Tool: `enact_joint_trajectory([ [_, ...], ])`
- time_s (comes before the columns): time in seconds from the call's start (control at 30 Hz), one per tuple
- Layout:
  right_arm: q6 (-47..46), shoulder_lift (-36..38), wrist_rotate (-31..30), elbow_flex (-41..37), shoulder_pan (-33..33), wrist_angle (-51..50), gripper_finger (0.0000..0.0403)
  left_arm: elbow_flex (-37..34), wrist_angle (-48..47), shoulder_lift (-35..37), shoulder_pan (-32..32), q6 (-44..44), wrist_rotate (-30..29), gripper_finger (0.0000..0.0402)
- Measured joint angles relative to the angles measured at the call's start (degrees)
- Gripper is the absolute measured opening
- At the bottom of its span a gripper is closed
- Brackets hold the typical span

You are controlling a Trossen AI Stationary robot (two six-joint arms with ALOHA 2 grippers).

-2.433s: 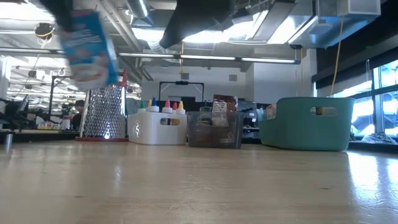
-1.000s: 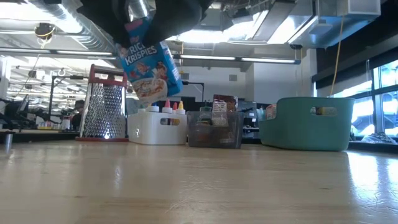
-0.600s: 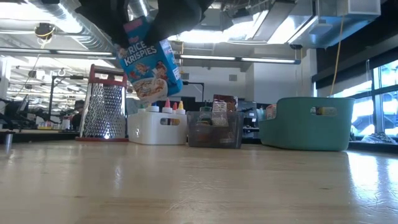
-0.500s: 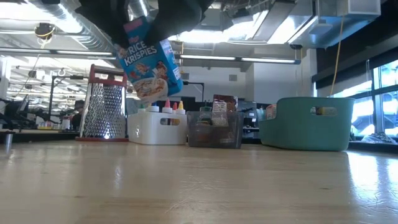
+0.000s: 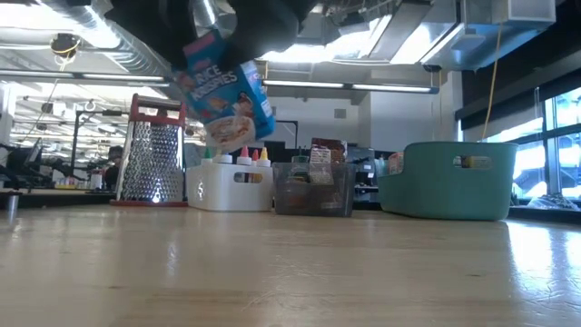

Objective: Pick & Place Kitchen Items
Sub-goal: Put the light blue cereal box into the green bin

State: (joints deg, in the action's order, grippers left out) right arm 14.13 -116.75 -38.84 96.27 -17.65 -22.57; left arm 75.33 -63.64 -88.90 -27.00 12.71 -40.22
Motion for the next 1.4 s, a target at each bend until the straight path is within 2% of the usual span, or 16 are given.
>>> enact_joint_trajectory([
  [0.2,-1.9,0.0,-12.9,0.0,-0.7,-5.8,0.0113,0.0,-0.7,0.0,-0.7,0.0,-3.2,0.0213],
  [0.37,-7.4,0.0,-28.0,-0.1,-1.9,-15.7,0.0112,0.0,-4.0,0.0,-2.2,-0.3,-3.9,0.0216],
  [0.57,-14.7,0.0,-33.2,-0.1,-3.1,-26.2,0.0112,0.0,-8.7,0.0,-3.1,0.0,-6.3,0.0215],
  [0.7,-25.2,0.2,-37.8,-0.1,-3.1,-38.1,0.0112,0.0,-13.8,0.0,-3.3,3.7,-6.4,0.0216],
  [0.8,-39.8,1.9,-36.8,-0.1,-2.7,-50.4,0.0112,0.0,-17.0,0.0,-3.3,7.0,-6.5,0.0215],
  [0.9,-59.5,4.4,-32.8,-0.1,-1.7,-66.4,0.0112,0.0,-19.2,0.0,-3.3,9.5,-6.8,0.0214],
  [0.93,-65.4,5.4,-31.0,-0.4,-1.2,-68.2,0.0112,0.0,-19.7,0.0,-3.3,9.9,-6.8,0.0215],
  [1.03,-65.4,11.5,-24.3,-3.4,0.7,-65.6,0.0112,0.0,-19.9,0.0,-3.3,10.3,-6.8,0.0216],
  [1.1,-71.3,14.7,-23.3,-4.7,2.2,-67.5,0.0112,0.0,-20.1,0.0,-3.3,10.9,-6.9,0.0216],
  [1.17,-73.2,18.5,-20.9,-8.6,3.6,-66.0,0.0112,0.0,-20.2,0.0,-3.3,11.5,-7.1,0.0214],
  [1.27,-78.0,25.0,-21.4,-13.8,6.0,-63.3,0.0112,-1.1,-20.3,0.0,-3.3,12.6,-7.2,0.0214],
  [1.4,-87.3,28.9,-21.4,-21.8,9.2,-62.0,0.0112,-3.6,-20.5,0.0,-3.3,13.7,-6.8,0.0216],
])
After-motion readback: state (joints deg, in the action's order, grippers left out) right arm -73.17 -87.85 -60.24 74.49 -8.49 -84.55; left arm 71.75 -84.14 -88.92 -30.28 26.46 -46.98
